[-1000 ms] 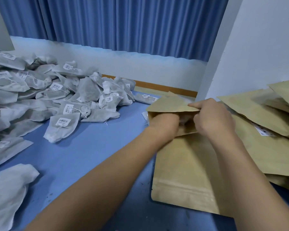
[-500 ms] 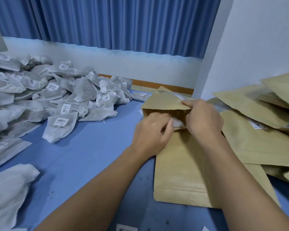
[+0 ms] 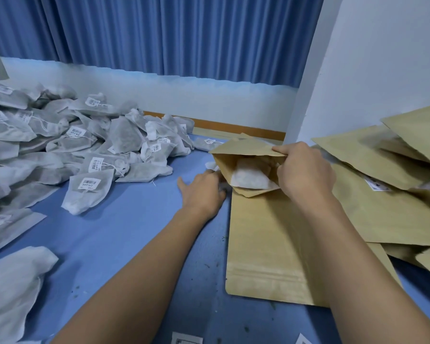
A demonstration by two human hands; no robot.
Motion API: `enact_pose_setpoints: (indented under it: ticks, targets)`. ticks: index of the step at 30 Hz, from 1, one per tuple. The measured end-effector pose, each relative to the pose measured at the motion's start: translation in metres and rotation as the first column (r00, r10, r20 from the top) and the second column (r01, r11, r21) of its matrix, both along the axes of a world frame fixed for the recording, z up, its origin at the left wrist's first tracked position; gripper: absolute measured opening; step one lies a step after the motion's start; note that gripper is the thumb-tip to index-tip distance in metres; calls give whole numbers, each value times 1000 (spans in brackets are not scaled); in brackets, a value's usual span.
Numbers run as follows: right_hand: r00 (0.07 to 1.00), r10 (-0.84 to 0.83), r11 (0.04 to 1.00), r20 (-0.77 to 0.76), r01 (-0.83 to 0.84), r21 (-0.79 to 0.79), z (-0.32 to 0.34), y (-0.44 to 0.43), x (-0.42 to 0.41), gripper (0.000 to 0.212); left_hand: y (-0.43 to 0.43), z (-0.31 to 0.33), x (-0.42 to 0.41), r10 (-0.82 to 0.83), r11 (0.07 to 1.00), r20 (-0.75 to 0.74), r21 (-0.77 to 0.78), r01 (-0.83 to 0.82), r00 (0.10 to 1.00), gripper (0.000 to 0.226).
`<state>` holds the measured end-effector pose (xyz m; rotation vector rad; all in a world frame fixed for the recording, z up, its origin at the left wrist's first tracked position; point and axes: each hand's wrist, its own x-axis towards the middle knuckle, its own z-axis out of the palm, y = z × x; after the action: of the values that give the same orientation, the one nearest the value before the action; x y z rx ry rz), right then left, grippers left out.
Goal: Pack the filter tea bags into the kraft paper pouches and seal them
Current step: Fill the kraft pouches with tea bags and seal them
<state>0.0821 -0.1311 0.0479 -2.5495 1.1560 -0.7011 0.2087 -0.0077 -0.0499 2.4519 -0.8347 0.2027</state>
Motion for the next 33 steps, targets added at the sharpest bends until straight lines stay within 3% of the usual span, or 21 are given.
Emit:
enact_pose_setpoints:
  ticks: [1,3,5,7,9,11,12,13,16,19,21,23,25,27,30,33]
  targets:
    - [1000,-2,1000,0,2,6,0,0,0,50,3,2,-1,24,999,18,-45,-24,1000,25]
    - [1000,-10,1000,2,10,11,1,0,-1,50,8,8,-7,125,941,30,-320,-109,992,14]
    - [1000,-13,1000,-8,13,16,1,-1,-1,51,13,17,-18,251,728,69,-671,-141,966,3]
    - [1000,-11,1000,-13,11,26,1,-2,-2,51,24,28,-37,303,573,236,-819,22,923,7]
    - [1000,-13,999,-12,14,39,4,-1,-2,49,30,32,-61,148,642,488,-709,292,860,7]
    - [1000,6,998,-9,-6,61,7,-1,-1,49,30,28,-81,-89,805,671,-387,450,736,7]
    - [1000,20,997,-10,-19,73,8,-1,-1,50,26,26,-87,-197,850,681,-240,469,705,6]
    - [999,33,996,-7,-32,85,9,0,-1,51,20,27,-91,-270,879,639,-142,456,720,6]
    - [996,84,987,20,-86,134,12,1,-6,54,-9,50,-82,-241,958,251,-90,271,937,13]
    - [984,178,973,23,-179,145,15,4,-7,57,-50,73,-40,-244,954,-49,167,249,969,16]
    - [977,209,971,28,-211,112,16,8,-4,60,-71,83,-16,-211,943,-126,233,236,969,17]
    - [980,197,977,21,-198,78,14,11,-1,63,-83,79,-6,-176,970,-174,137,201,969,12]
    - [988,153,987,18,-153,52,9,11,0,63,-85,67,-19,-297,952,-287,-16,305,911,25]
    - [993,109,993,45,-111,46,4,5,-2,60,-77,50,-37,-345,939,-174,-85,335,922,40]
    - [994,81,993,67,-86,77,1,0,-2,57,-38,28,-45,-243,921,141,-277,274,960,29]
    - [997,65,997,43,-67,46,-1,4,2,54,12,28,-36,-101,738,568,-507,444,817,26]
